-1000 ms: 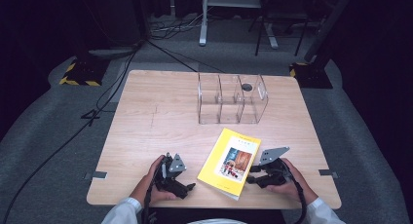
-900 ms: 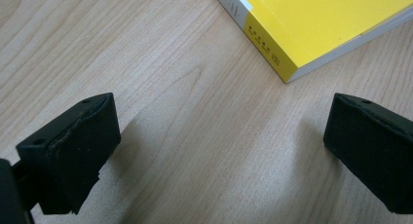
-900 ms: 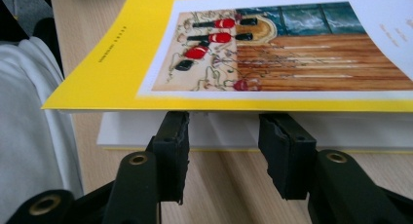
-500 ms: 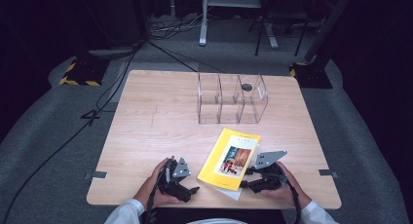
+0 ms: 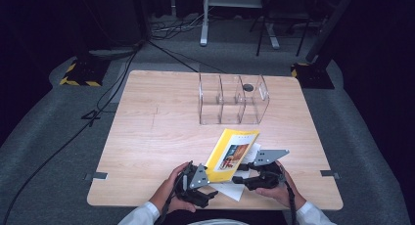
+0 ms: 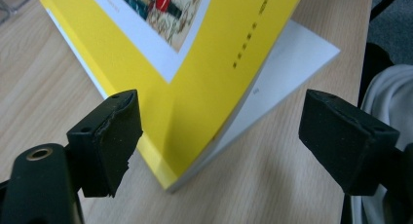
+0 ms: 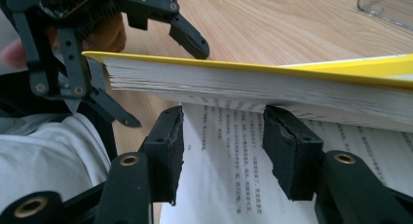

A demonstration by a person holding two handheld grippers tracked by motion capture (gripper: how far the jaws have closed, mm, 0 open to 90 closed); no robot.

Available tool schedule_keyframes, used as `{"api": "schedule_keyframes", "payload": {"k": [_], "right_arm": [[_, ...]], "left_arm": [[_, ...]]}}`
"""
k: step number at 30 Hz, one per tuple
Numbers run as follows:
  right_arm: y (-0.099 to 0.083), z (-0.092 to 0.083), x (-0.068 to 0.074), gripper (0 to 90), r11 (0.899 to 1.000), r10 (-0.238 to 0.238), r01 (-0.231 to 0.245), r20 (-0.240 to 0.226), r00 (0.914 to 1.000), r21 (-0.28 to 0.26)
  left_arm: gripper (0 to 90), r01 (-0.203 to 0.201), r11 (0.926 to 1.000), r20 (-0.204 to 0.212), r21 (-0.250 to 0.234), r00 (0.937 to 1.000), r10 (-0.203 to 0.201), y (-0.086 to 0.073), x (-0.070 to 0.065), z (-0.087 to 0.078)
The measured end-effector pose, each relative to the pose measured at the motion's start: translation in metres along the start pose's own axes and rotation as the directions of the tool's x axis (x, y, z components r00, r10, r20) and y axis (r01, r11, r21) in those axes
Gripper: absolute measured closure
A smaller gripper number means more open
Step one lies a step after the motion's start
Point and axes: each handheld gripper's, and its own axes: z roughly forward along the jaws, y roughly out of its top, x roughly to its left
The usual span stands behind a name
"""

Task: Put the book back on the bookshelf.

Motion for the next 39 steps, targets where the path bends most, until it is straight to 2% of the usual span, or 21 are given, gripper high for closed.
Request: {"api": "schedule_keyframes", "payload": {"k": [1,4,6,7,10,11,12,14,16,17,19,20,22,23,26,31,33,35,39], "right_arm": [[0.001,0.0,0.0,50.8,1.0,0.0,0.0,0.001,1.0,-0.003],[0.002,0.0,0.0,50.8,1.0,-0.002,0.002,0.001,1.0,-0.012],[0.002,0.0,0.0,50.8,1.0,0.001,-0.001,0.003,1.0,-0.015],[0.002,0.001,0.0,50.8,1.0,0.006,-0.006,0.001,1.0,-0.021],[0.002,0.001,0.002,50.7,1.0,0.004,-0.003,0.015,0.9999,-0.026],[0.002,0.001,0.003,50.4,1.0,-0.005,0.005,0.021,0.9998,-0.026],[0.002,0.001,0.003,50.2,1.0,-0.008,0.009,0.024,0.9997,-0.028],[0.002,-0.002,0.003,49.0,0.999,-0.005,0.005,0.007,1.0,-0.038],[0.002,-0.005,0.002,48.0,0.999,-0.014,0.013,-0.024,0.9996,-0.048],[0.002,-0.007,0.003,47.3,0.998,-0.024,0.022,-0.037,0.999,-0.051],[0.002,-0.008,0.004,46.5,0.998,-0.036,0.033,-0.042,0.9985,-0.049],[0.003,-0.01,0.006,45.0,0.997,-0.066,0.064,-0.045,0.9968,-0.05],[0.006,-0.019,0.011,42.2,0.989,-0.125,0.121,-0.034,0.9916,-0.08],[0.006,-0.019,0.011,42.2,0.989,-0.125,0.121,-0.034,0.9916,-0.08],[0.012,-0.028,0.012,39.4,0.978,-0.17,0.168,-0.004,0.9855,-0.122],[0.02,-0.026,0.007,35.6,0.958,-0.257,0.262,0.053,0.9649,-0.119],[0.022,-0.02,0.001,34.6,0.954,-0.273,0.28,0.075,0.9591,-0.107],[0.022,-0.013,-0.007,34.3,0.957,-0.269,0.273,0.053,0.9616,-0.095],[0.02,-0.005,-0.015,33.7,0.955,-0.291,0.293,0.041,0.9558,-0.054]], "left_arm": [[23.9,-0.001,1.0,-0.004,-0.007,1.0,0.001,0.002,0.0,0.002],[24.8,0.004,0.9998,0.0,-0.019,1.0,-0.004,0.006,0.0,0.007],[27.7,0.005,0.9996,-0.013,-0.027,0.9999,-0.005,0.008,0.0,0.01],[32.5,-0.001,0.9998,-0.022,-0.019,0.9998,0.0,0.008,-0.001,0.011],[48.1,-0.005,0.999,-0.064,-0.044,0.9979,0.003,0.007,0.0,0.013],[54.3,-0.001,0.9987,-0.056,-0.052,0.9984,-0.002,0.007,0.002,0.011],[56.9,-0.001,0.9978,-0.042,-0.066,0.9991,-0.002,0.005,0.005,0.008],[67.8,-0.002,0.9969,-0.046,-0.079,0.9989,-0.002,0.004,0.008,0.005],[73.7,-0.036,0.9974,-0.05,-0.062,0.9982,0.033,0.003,0.01,0.003],[75.7,-0.04,0.9972,-0.05,-0.064,0.9981,0.037,0.002,0.011,0.003],[76.6,-0.038,0.9972,-0.041,-0.064,0.9985,0.036,0.001,0.014,0.001],[77.2,-0.039,0.9974,-0.035,-0.061,0.9987,0.037,0.0,0.017,-0.001],[78.5,-0.046,0.9972,-0.027,-0.059,0.9987,0.045,-0.003,0.022,-0.006],[78.5,-0.046,0.9972,-0.027,-0.059,0.9987,0.045,-0.003,0.022,-0.006],[78.4,-0.044,0.9978,-0.02,-0.051,0.9989,0.043,-0.008,0.028,-0.012],[76.9,-0.032,0.9988,0.003,-0.036,0.9995,0.032,-0.017,0.04,-0.022],[76.4,-0.025,0.9991,0.009,-0.034,0.9996,0.025,-0.021,0.045,-0.026],[75.9,-0.028,0.9991,0.0,-0.032,0.9996,0.029,-0.024,0.049,-0.03],[74.2,-0.01,0.9993,0.01,-0.037,0.9999,0.01,-0.031,0.058,-0.034]]}}
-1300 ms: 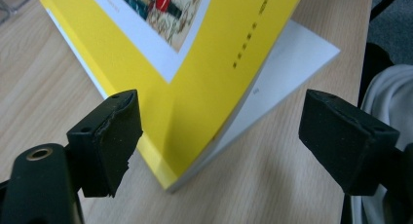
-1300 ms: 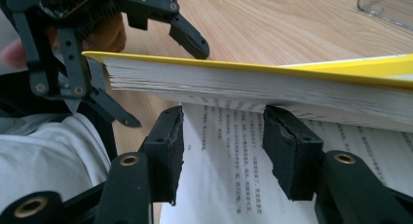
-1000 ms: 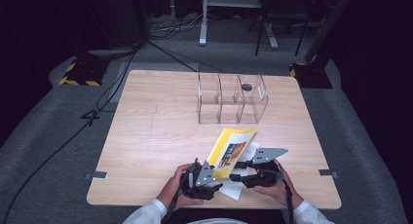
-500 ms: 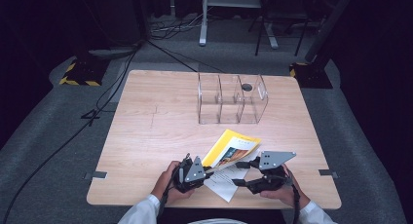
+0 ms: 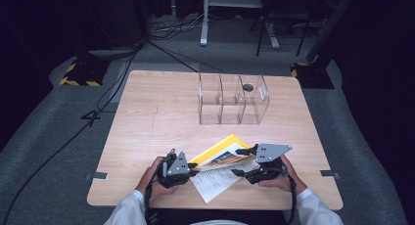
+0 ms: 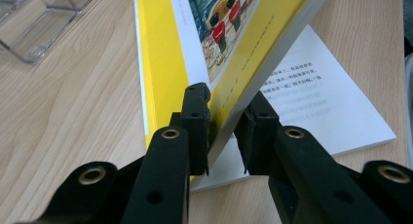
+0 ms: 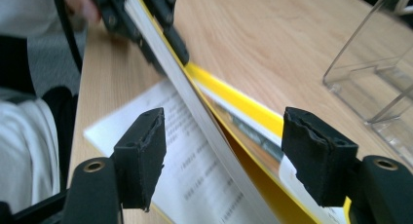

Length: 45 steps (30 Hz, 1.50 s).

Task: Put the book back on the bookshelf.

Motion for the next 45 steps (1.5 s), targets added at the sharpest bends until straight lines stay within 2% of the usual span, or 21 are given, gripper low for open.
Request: {"api": "schedule_keyframes", "payload": {"k": [4,6,7,8,11,13,15,17,18,19,21,23,27,30,31,35,37,39,41,43,45], "right_arm": [[-0.007,0.011,-0.003,35.3,0.997,-0.017,0.015,0.022,0.9996,0.08],[-0.011,0.016,-0.003,39.2,0.991,-0.048,0.036,0.089,0.9949,0.126],[-0.014,0.02,-0.003,43.9,0.987,-0.07,0.048,0.138,0.9879,0.156],[-0.017,0.021,-0.003,48.2,0.986,-0.074,0.049,0.154,0.9852,0.162],[-0.028,0.02,-0.006,62.7,0.993,-0.072,0.058,0.146,0.9867,0.1],[-0.031,0.018,-0.006,66.9,0.994,-0.085,0.074,0.151,0.9849,0.077],[-0.031,0.017,-0.005,68.8,0.993,-0.1,0.09,0.152,0.9833,0.07],[-0.028,0.019,0.001,73.4,0.987,-0.156,0.147,0.159,0.9749,0.071],[-0.027,0.02,0.004,74.3,0.983,-0.175,0.164,0.16,0.9715,0.078],[-0.025,0.021,0.007,75.5,0.977,-0.204,0.192,0.158,0.9661,0.091],[-0.024,0.023,0.01,76.6,0.972,-0.223,0.209,0.155,0.9623,0.104],[-0.022,0.025,0.011,77.2,0.969,-0.234,0.219,0.15,0.9605,0.113],[-0.018,0.027,0.014,77.9,0.965,-0.246,0.229,0.15,0.9575,0.124],[-0.014,0.03,0.016,78.5,0.965,-0.247,0.229,0.148,0.9576,0.132],[-0.013,0.031,0.016,78.5,0.964,-0.25,0.231,0.148,0.9569,0.135],[-0.008,0.034,0.018,78.6,0.967,-0.235,0.215,0.149,0.9606,0.138],[-0.005,0.036,0.019,78.7,0.969,-0.223,0.203,0.146,0.9639,0.138],[-0.002,0.039,0.019,78.7,0.969,-0.223,0.204,0.137,0.9652,0.138],[-0.001,0.041,0.021,78.4,0.969,-0.219,0.2,0.133,0.9667,0.144],[-0.001,0.042,0.021,77.5,0.966,-0.226,0.206,0.124,0.9661,0.156],[-0.001,0.043,0.021,76.1,0.968,-0.219,0.199,0.123,0.9681,0.152]], "left_arm": [[73.1,0.022,0.9998,0.004,0.002,0.9998,-0.022,-0.007,0.011,-0.007],[72.5,0.026,0.9997,0.008,0.006,0.9996,-0.026,-0.01,0.015,-0.009],[72.2,0.025,0.9997,0.007,0.007,0.9997,-0.025,-0.011,0.017,-0.01],[71.9,0.032,0.9995,0.003,0.009,0.9995,-0.032,-0.013,0.019,-0.012],[70.9,0.035,0.9993,-0.003,0.01,0.9994,-0.035,-0.016,0.025,-0.017],[70.3,0.049,0.9988,-0.004,0.004,0.9988,-0.049,-0.019,0.03,-0.021],[67.5,0.062,0.9981,-0.012,0.001,0.998,-0.062,-0.021,0.032,-0.023],[65.5,0.082,0.9966,-0.019,0.005,0.9964,-0.082,-0.023,0.034,-0.025],[64.2,0.08,0.9966,-0.038,0.018,0.9961,-0.079,-0.024,0.033,-0.025],[59.3,0.086,0.9961,-0.042,0.017,0.9954,-0.086,-0.024,0.032,-0.026],[53.2,0.084,0.9965,-0.04,-0.002,0.9957,-0.084,-0.022,0.028,-0.031],[45.5,0.073,0.9972,-0.051,-0.014,0.996,-0.074,-0.015,0.02,-0.037],[36.2,0.048,0.998,-0.056,-0.043,0.9972,-0.05,-0.002,0.005,-0.043],[33.7,0.023,0.9994,-0.095,-0.025,0.9952,-0.025,0.012,-0.009,-0.04],[33.4,0.011,0.9997,-0.089,-0.021,0.9959,-0.013,0.02,-0.015,-0.036],[33.2,0.001,1.0,-0.113,-0.002,0.9936,-0.001,0.027,-0.022,-0.029],[33.7,0.0,0.9996,-0.145,0.027,0.9895,0.004,0.029,-0.022,-0.024],[41.7,0.006,0.9992,-0.159,0.041,0.9873,0.001,0.027,-0.021,-0.021],[54.1,-0.008,0.9975,-0.177,0.07,0.984,0.02,0.023,-0.019,-0.019],[65.5,-0.026,0.9952,-0.164,0.095,0.9857,0.041,0.019,-0.016,-0.018],[69.6,-0.043,0.9934,-0.156,0.106,0.986,0.059,0.016,-0.015,-0.019]]}}
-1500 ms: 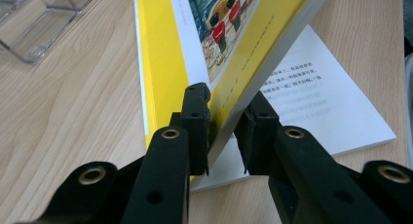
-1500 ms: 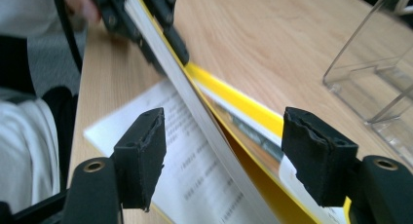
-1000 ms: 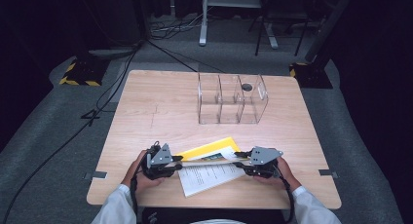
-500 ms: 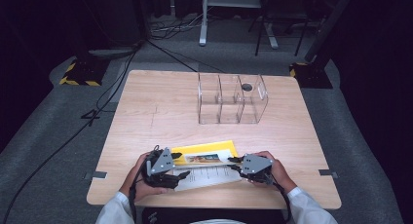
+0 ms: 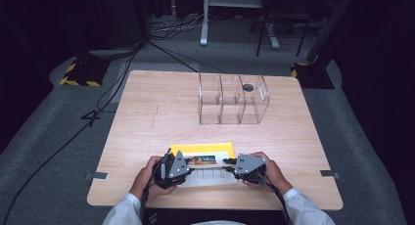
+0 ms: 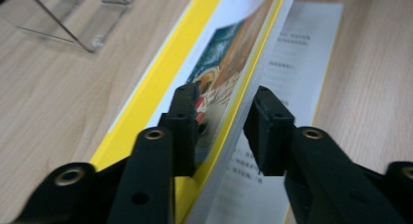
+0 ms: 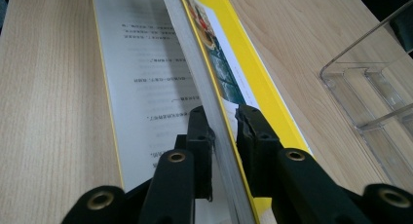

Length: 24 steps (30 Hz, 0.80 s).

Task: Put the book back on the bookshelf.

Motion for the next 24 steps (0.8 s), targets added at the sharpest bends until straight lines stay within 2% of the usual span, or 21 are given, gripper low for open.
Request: {"api": "schedule_keyframes", "payload": {"k": [4,6,7,9,10,11,12,14,18,19,20,22,24], "right_arm": [[-0.003,0.002,-0.001,70.6,1.0,0.007,-0.008,-0.03,0.9995,-0.023],[-0.009,0.003,-0.003,68.0,0.999,-0.01,0.01,-0.011,0.9999,-0.032],[-0.014,0.003,-0.005,68.2,0.999,-0.01,0.009,-0.006,0.9999,-0.038],[-0.023,0.001,-0.012,70.3,0.996,0.041,-0.045,-0.041,0.9983,-0.082],[-0.023,0.001,-0.012,70.3,0.996,0.041,-0.045,-0.041,0.9983,-0.082],[-0.025,-0.001,-0.015,73.2,0.991,0.053,-0.058,-0.049,0.9974,-0.117],[-0.025,-0.001,-0.015,73.2,0.991,0.053,-0.058,-0.049,0.9974,-0.117],[-0.02,-0.002,-0.011,76.4,0.994,-0.004,0.002,-0.018,0.9998,-0.108],[-0.014,-0.003,-0.008,79.4,0.994,-0.059,0.058,-0.009,0.9982,-0.095],[-0.011,-0.004,-0.007,79.9,0.993,-0.074,0.073,-0.008,0.9973,-0.089],[-0.011,-0.004,-0.007,79.9,0.993,-0.074,0.073,-0.008,0.9973,-0.089],[-0.003,-0.006,-0.006,81.5,0.991,-0.101,0.1,-0.009,0.9948,-0.089],[0.003,-0.006,-0.004,82.6,0.99,-0.115,0.113,-0.019,0.9932,-0.085]], "left_arm": [[72.4,-0.023,0.9995,0.023,0.02,0.9995,0.022,-0.004,0.001,0.001],[73.3,-0.028,0.9994,0.022,0.022,0.9994,0.027,-0.006,0.002,0.0],[73.3,-0.012,0.9998,0.028,0.014,0.9996,0.011,-0.009,0.005,-0.003],[73.3,0.002,1.0,0.037,0.001,0.9993,-0.002,-0.013,0.009,-0.005],[73.3,0.002,1.0,0.037,0.001,0.9993,-0.002,-0.013,0.009,-0.005],[73.4,0.02,0.9997,0.045,-0.015,0.9988,-0.019,-0.015,0.012,-0.007],[73.3,0.02,0.9997,0.045,-0.015,0.9988,-0.019,-0.015,0.012,-0.007],[71.9,0.036,0.9993,0.047,-0.012,0.9983,-0.035,-0.016,0.016,-0.008],[66.3,0.052,0.9986,0.032,-0.009,0.9982,-0.051,-0.015,0.017,-0.009],[64.5,0.045,0.9989,0.013,0.015,0.9989,-0.046,-0.011,0.014,-0.008],[62.5,0.045,0.9989,0.013,0.015,0.9989,-0.046,-0.011,0.014,-0.008],[60.8,0.042,0.9981,0.004,0.045,0.9991,-0.042,-0.003,0.01,-0.006],[54.8,0.035,0.9963,-0.023,0.078,0.9992,-0.033,0.006,0.005,-0.003]]}}
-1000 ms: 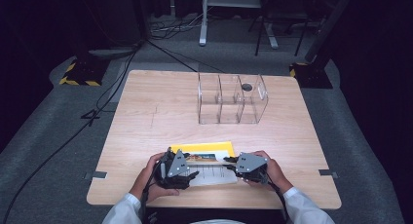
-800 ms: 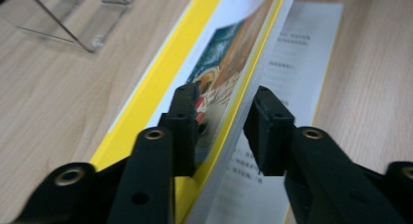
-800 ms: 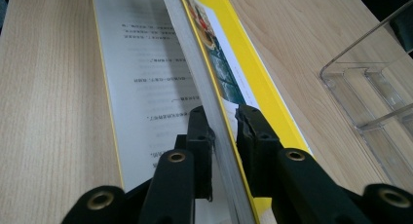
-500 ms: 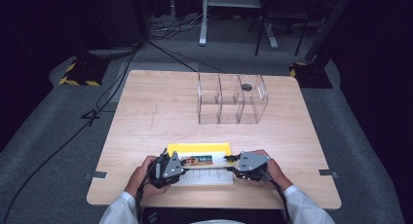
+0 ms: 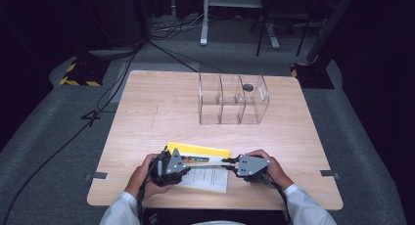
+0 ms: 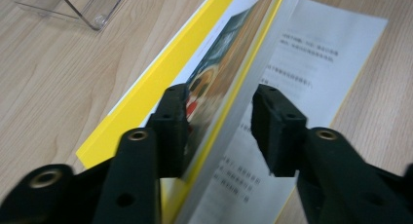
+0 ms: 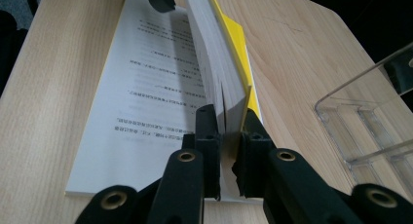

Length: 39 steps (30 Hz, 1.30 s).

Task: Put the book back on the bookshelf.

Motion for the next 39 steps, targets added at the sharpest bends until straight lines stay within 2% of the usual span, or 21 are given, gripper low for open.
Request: {"api": "schedule_keyframes", "payload": {"k": [2,7,10,11,13,15,18,20,23,24,27,29,30,31,32,34,36,39], "right_arm": [[0.002,0.0,0.001,82.8,1.0,-0.004,0.004,0.002,1.0,0.003],[0.009,0.001,0.002,83.3,1.0,-0.004,0.004,-0.007,1.0,0.013],[0.014,0.001,0.004,83.6,1.0,-0.012,0.012,-0.01,0.9999,0.014],[0.016,0.001,0.004,83.7,1.0,-0.018,0.018,-0.009,0.9998,0.016],[0.02,0.002,0.006,83.6,0.999,-0.027,0.027,-0.01,0.9996,0.017],[0.023,0.003,0.007,83.0,0.999,-0.028,0.028,-0.004,0.9996,0.019],[0.022,0.002,0.005,79.6,1.0,0.009,-0.009,0.001,1.0,-0.006],[0.021,0.0,0.002,75.7,0.998,0.053,-0.053,-0.01,0.9986,-0.038],[0.018,-0.007,-0.005,62.5,0.992,0.107,-0.106,0.015,0.9941,-0.073],[0.016,-0.01,-0.007,57.5,0.989,0.126,-0.123,0.033,0.9915,-0.076],[0.004,-0.017,-0.018,54.6,0.976,0.205,-0.201,0.05,0.9775,-0.081],[-0.011,-0.018,-0.027,49.8,0.965,0.261,-0.258,0.078,0.9622,-0.054],[-0.016,-0.018,-0.03,48.7,0.957,0.289,-0.286,0.071,0.9545,-0.052],[-0.025,-0.015,-0.035,47.3,0.941,0.338,-0.336,0.055,0.9397,-0.037],[-0.03,-0.012,-0.037,45.6,0.936,0.353,-0.353,0.058,0.9337,-0.019],[-0.04,-0.004,-0.039,43.7,0.926,0.373,-0.376,0.069,0.9253,0.03],[-0.047,0.006,-0.039,40.7,0.915,0.395,-0.398,0.049,0.9174,0.062],[-0.051,0.018,-0.037,37.0,0.911,0.396,-0.398,0.043,0.9172,0.103]], "left_arm": [[50.9,-0.008,0.9999,-0.012,0.012,0.9999,0.008,0.003,-0.003,0.001],[47.3,0.005,0.9991,-0.049,0.043,0.9988,-0.002,0.013,-0.012,0.007],[47.6,0.003,0.9992,-0.044,0.039,0.999,-0.002,0.019,-0.015,0.01],[50.2,-0.021,0.9989,-0.055,0.042,0.9982,0.023,0.02,-0.017,0.011],[64.1,-0.033,0.9983,-0.085,0.048,0.9957,0.037,0.022,-0.019,0.012],[67.7,-0.049,0.9979,-0.076,0.042,0.9958,0.052,0.02,-0.018,0.011],[72.3,-0.057,0.9981,-0.066,0.021,0.9961,0.058,0.018,-0.016,0.009],[73.6,-0.055,0.9985,-0.056,0.006,0.9969,0.055,0.015,-0.014,0.008],[75.0,-0.043,0.999,-0.045,-0.017,0.9981,0.042,0.013,-0.01,0.005],[75.6,-0.048,0.9987,-0.048,-0.018,0.9977,0.047,0.013,-0.009,0.003],[76.9,-0.041,0.9986,-0.05,-0.035,0.998,0.039,0.01,-0.006,-0.001],[77.1,-0.029,0.9982,-0.046,-0.053,0.9986,0.027,0.008,-0.004,-0.003],[77.1,-0.026,0.9977,-0.042,-0.062,0.9989,0.023,0.007,-0.003,-0.004],[77.2,-0.026,0.9974,-0.042,-0.068,0.9988,0.023,0.007,-0.003,-0.005],[77.2,-0.022,0.9969,-0.044,-0.076,0.9988,0.019,0.006,-0.002,-0.006],[77.4,-0.021,0.996,-0.046,-0.087,0.9988,0.017,0.005,-0.001,-0.008],[78.1,-0.014,0.9943,-0.055,-0.106,0.9985,0.008,0.005,0.0,-0.009],[78.7,0.01,0.9911,-0.054,-0.133,0.9984,-0.017,0.003,0.001,-0.013]]}}
